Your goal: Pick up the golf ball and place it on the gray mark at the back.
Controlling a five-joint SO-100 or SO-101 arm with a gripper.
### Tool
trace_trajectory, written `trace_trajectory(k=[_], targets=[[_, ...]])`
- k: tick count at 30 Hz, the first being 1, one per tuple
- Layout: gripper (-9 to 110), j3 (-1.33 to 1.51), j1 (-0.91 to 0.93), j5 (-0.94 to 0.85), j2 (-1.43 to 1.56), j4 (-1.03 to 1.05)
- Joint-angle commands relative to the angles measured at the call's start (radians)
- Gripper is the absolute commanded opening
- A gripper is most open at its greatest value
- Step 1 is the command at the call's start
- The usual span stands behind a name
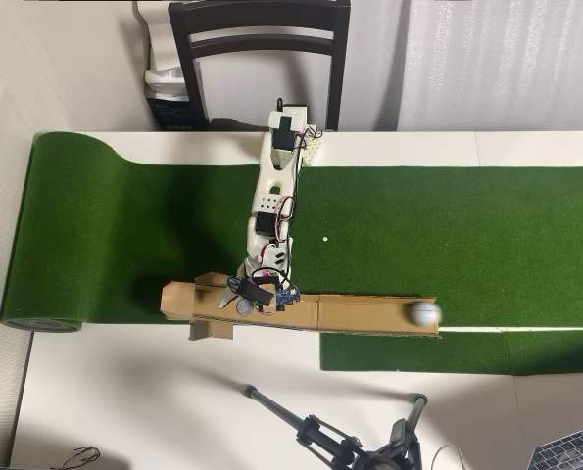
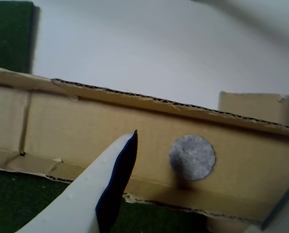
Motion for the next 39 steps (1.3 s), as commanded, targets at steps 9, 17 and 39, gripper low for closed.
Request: trace_trajectory(k=[9, 17, 39], targets=[[51, -0.014, 0.029, -0.023, 0.495, 0.336], [51, -0.003, 0.038, -0.049, 0.827, 0.514], [51, 1.230, 0.026, -0.035, 2.062, 0.279]])
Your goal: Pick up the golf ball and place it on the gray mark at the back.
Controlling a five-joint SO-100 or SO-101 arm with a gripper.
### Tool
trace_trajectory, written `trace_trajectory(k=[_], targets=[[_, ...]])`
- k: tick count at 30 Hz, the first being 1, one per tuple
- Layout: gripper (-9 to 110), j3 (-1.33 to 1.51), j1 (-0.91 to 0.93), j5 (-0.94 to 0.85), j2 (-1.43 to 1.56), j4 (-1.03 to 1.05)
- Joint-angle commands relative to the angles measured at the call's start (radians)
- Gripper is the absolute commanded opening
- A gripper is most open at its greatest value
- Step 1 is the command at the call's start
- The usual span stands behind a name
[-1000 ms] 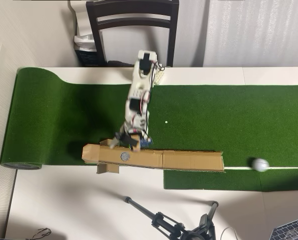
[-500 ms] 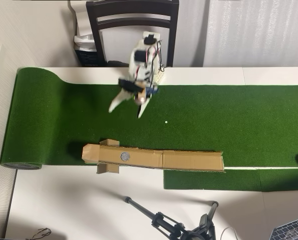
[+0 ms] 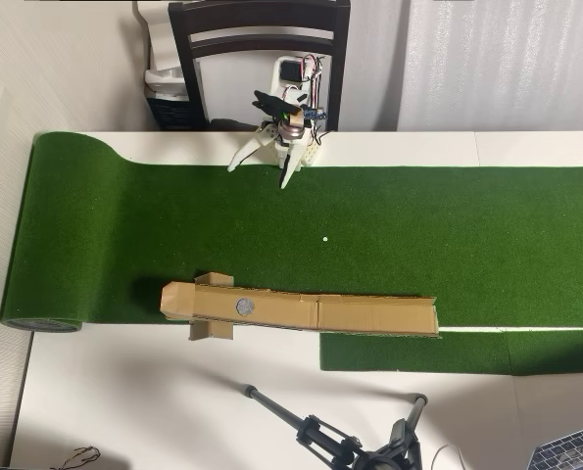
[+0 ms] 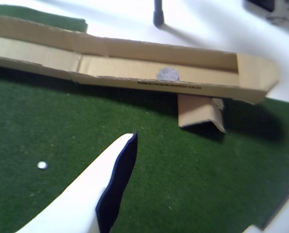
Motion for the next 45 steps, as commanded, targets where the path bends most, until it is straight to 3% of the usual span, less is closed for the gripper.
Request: trace_trajectory(k=[1, 4, 14, 28, 35, 38, 45], targets=[[51, 0.229, -0.008, 0.017, 0.282, -0.060], [51, 0.341, -0.009, 0.017, 0.408, -0.064], [51, 0.479, -0.087, 0.018, 0.367, -0.066], [51, 0.831, -0.235, 0.184, 0.367, -0.161], [51, 0.854, -0.227, 0.186, 0.367, -0.067], [44, 0.854, -0.230, 0.187, 0.367, -0.017], [15, 0.857, -0.222, 0.187, 0.368, -0.011]])
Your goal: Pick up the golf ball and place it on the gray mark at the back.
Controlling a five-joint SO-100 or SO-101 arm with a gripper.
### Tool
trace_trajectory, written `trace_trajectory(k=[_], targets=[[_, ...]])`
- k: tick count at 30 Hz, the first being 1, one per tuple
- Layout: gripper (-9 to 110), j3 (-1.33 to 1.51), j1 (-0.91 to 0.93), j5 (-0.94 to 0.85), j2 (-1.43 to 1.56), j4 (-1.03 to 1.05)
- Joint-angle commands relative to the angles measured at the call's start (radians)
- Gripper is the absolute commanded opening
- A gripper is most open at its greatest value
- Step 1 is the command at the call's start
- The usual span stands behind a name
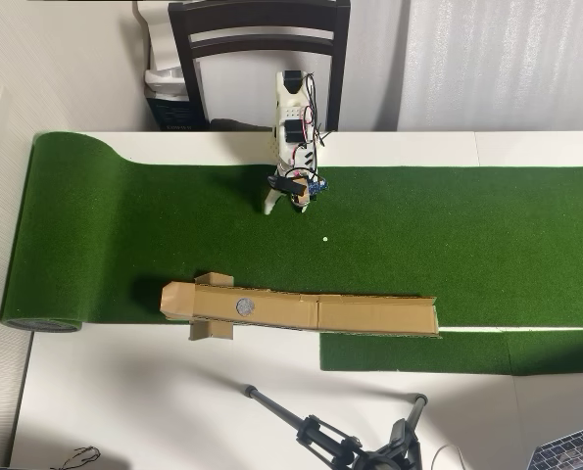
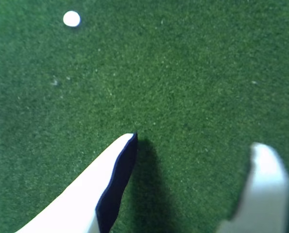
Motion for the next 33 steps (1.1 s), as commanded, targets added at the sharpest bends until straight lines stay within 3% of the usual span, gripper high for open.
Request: trace_trajectory(k=[1, 6, 33], targets=[[12, 0.018, 0.005, 0.014, 0.101, 0.006], [0, 0.064, -0.009, 0.137, 0.101, 0.054], [0, 0.075, 0.000, 0.135, 0.100, 0.044]])
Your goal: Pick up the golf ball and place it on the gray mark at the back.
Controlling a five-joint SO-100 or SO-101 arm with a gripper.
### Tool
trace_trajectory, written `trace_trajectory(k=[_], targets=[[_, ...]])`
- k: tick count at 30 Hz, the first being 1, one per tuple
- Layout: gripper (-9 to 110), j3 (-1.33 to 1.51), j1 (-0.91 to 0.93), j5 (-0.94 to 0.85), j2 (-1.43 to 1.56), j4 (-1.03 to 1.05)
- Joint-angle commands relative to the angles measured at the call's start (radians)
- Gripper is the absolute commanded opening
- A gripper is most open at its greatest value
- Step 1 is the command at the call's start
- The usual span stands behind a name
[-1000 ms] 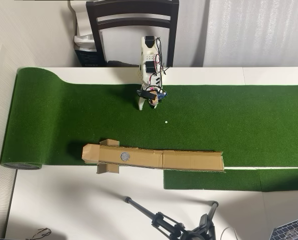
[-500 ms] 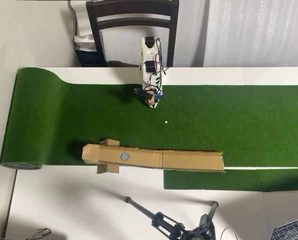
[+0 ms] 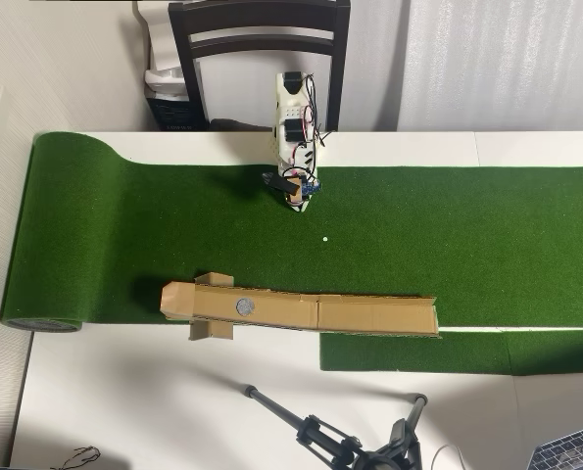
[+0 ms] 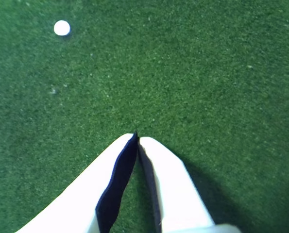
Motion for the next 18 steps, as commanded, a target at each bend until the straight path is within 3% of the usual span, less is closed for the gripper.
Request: trace_trajectory(k=[1, 18], targets=[[0, 0.075, 0.005, 0.002, 0.089, 0.003], [0, 0.075, -0.002, -0.003, 0.089, 0.005]])
